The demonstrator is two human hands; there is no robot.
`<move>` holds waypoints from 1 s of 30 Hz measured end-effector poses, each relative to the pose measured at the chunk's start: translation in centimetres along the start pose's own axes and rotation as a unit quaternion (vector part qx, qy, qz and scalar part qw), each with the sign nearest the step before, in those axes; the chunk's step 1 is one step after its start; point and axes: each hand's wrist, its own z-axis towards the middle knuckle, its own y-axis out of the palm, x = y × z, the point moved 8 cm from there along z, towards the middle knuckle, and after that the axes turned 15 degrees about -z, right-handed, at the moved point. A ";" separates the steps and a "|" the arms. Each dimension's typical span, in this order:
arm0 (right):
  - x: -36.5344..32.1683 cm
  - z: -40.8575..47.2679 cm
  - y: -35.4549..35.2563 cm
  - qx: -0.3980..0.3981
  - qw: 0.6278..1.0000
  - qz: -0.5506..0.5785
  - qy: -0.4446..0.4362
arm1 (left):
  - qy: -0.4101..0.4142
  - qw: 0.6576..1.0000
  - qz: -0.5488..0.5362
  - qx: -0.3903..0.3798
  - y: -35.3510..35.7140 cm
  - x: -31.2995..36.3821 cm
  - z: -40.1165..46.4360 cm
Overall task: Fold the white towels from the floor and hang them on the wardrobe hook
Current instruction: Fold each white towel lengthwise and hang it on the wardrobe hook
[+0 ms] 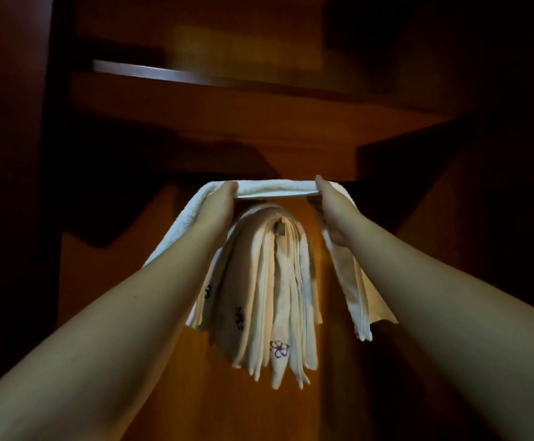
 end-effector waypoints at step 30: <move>14.7 -6.9 0.0 0.043 0.979 -0.056 0.192 | -0.314 0.944 -0.023 0.096 -7.3 -16.0 -8.9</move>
